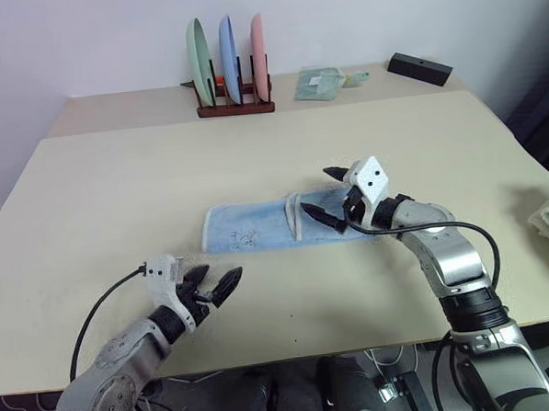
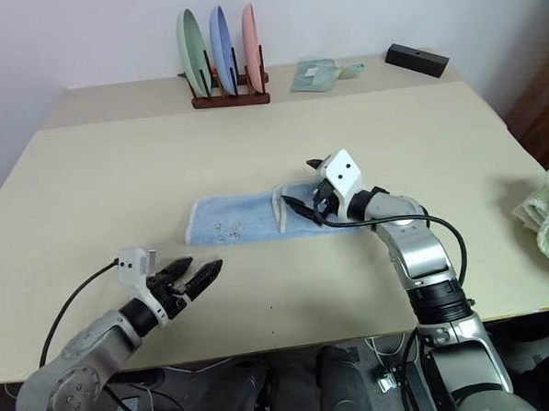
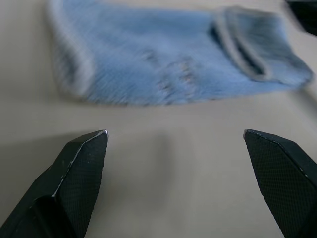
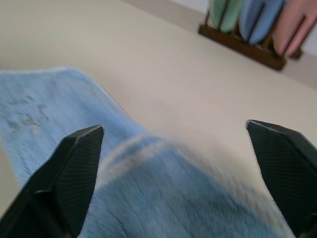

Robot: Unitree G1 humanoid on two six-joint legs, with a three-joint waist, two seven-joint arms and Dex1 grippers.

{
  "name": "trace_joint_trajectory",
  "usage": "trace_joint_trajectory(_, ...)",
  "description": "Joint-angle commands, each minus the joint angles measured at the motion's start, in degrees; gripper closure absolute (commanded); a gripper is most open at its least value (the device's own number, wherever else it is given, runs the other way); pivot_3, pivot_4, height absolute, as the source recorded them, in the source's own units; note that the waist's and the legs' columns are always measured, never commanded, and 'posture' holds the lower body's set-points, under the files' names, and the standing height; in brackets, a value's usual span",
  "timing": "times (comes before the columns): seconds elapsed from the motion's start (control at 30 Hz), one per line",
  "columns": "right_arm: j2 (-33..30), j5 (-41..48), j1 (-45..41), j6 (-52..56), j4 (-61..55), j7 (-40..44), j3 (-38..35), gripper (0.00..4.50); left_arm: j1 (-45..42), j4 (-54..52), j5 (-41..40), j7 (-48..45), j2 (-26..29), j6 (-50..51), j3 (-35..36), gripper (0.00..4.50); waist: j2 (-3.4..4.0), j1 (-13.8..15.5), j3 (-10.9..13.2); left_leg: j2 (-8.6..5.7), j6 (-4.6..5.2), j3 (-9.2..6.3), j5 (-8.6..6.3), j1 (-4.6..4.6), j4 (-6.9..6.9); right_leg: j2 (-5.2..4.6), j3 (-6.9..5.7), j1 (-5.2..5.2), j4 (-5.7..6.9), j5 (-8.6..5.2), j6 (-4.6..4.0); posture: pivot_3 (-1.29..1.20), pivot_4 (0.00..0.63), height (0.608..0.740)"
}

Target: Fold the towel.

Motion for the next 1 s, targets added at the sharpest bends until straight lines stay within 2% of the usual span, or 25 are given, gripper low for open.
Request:
trace_joint_trajectory(0.03,0.0,0.7,-0.8,-0.3,-2.9,-0.1,-0.9,0.06,-2.1,0.5,-5.0,5.1,-2.1,3.2,2.8,0.00,0.00,-0.2,0.0,0.00,0.00,0.01,0.00,0.00,0.00,0.00,0.01,0.00,0.01,0.00,0.00,0.00,0.150,0.740)
trace_joint_trajectory(0.13,0.2,-0.5,0.3,-1.2,-3.2,-0.7,0.1,0.06,-9.2,6.5,-9.6,13.2,-8.2,3.6,6.0,0.00,0.00,0.1,0.0,0.00,0.00,0.02,0.00,-0.01,-0.01,0.00,0.01,-0.03,0.00,0.00,0.00,0.00,0.150,0.740)
trace_joint_trajectory(0.3,0.4,-1.1,0.7,-1.5,-3.7,-0.9,0.6,0.06,-13.5,10.4,-6.3,15.7,-7.7,3.8,4.8,0.00,-0.01,0.7,0.0,0.00,-0.01,0.08,0.00,0.00,0.00,0.00,0.05,-0.06,0.02,0.00,0.00,0.00,0.150,0.740)
trace_joint_trajectory(0.43,-0.1,-1.6,1.8,-1.5,-4.8,-1.6,0.2,0.00,-15.9,12.7,-7.1,17.0,-8.5,0.9,7.3,1.79,-0.01,1.1,0.0,0.00,-0.02,0.08,0.00,0.00,0.00,0.02,0.05,-0.06,0.02,0.01,0.00,0.00,0.150,0.740)
trace_joint_trajectory(0.6,-0.5,-1.6,3.0,-0.9,-6.4,-2.2,-0.1,0.00,-16.1,12.0,-7.5,15.7,-7.5,-1.0,7.8,4.41,-0.01,1.1,0.0,0.00,-0.01,0.09,0.00,-0.02,0.01,0.01,0.06,-0.07,0.01,0.01,0.00,0.00,0.150,0.740)
trace_joint_trajectory(0.73,-1.4,-0.9,4.7,0.6,-7.9,-1.9,-0.7,0.00,-15.9,10.0,-4.4,12.2,-2.9,-4.6,8.0,4.47,-0.01,1.1,0.0,0.00,-0.02,0.09,0.00,-0.02,0.00,0.01,0.06,-0.08,0.02,0.01,0.00,0.00,0.150,0.740)
trace_joint_trajectory(0.83,-4.4,2.6,7.7,4.3,-10.7,1.7,-2.2,0.00,-14.7,10.4,1.0,7.4,4.9,-9.2,9.6,4.47,-0.01,1.1,0.0,0.01,-0.02,0.09,0.00,-0.02,-0.03,0.02,0.06,-0.10,0.01,0.01,0.00,0.00,0.150,0.740)
trace_joint_trajectory(0.93,-7.3,4.3,9.9,5.2,-12.2,4.7,-2.8,0.00,-14.9,11.9,2.4,4.0,10.5,-11.8,12.3,4.47,-0.01,1.1,0.0,0.00,-0.02,0.09,0.00,-0.03,-0.05,0.02,0.06,-0.09,-0.03,0.01,0.00,0.00,0.150,0.740)
trace_joint_trajectory(1.0,-8.5,4.0,10.6,4.6,-11.3,5.5,-3.0,0.00,-15.4,10.9,3.6,-0.4,15.1,-12.7,11.4,4.47,-0.04,1.1,0.0,0.01,-0.02,0.08,0.00,-0.02,-0.05,0.02,0.06,-0.08,-0.02,0.01,0.00,0.00,0.150,0.740)
